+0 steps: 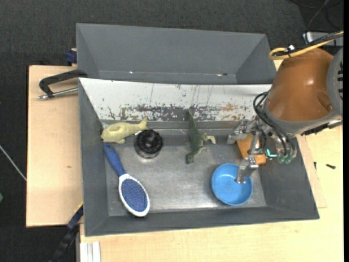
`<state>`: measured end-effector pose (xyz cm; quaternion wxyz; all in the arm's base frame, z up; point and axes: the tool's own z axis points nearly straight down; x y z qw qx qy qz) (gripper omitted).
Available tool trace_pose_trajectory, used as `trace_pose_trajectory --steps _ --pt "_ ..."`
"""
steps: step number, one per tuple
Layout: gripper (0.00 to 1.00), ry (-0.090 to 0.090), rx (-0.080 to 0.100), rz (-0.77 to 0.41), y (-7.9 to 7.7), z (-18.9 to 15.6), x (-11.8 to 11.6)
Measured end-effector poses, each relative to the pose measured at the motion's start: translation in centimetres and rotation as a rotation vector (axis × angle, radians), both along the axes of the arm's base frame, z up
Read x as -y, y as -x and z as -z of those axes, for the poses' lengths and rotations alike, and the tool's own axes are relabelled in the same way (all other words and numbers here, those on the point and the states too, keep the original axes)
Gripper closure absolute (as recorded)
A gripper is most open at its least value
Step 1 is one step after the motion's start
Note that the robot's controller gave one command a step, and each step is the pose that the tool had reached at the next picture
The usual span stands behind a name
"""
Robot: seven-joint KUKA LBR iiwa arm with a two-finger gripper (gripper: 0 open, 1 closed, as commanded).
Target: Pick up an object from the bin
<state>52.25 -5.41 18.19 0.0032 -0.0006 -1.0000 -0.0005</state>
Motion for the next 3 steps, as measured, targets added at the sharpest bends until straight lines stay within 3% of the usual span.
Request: trace_pose_trajectory --steps 1,2,3 --pt "0.00 -0.001 0.010 0.166 -1.0 11.2 -0.2" --pt "1.00 0.005 0.018 0.165 -1.3 10.6 0.2" --pt "1.00 0.003 0.022 0.114 -2.3 -2.7 1.7"
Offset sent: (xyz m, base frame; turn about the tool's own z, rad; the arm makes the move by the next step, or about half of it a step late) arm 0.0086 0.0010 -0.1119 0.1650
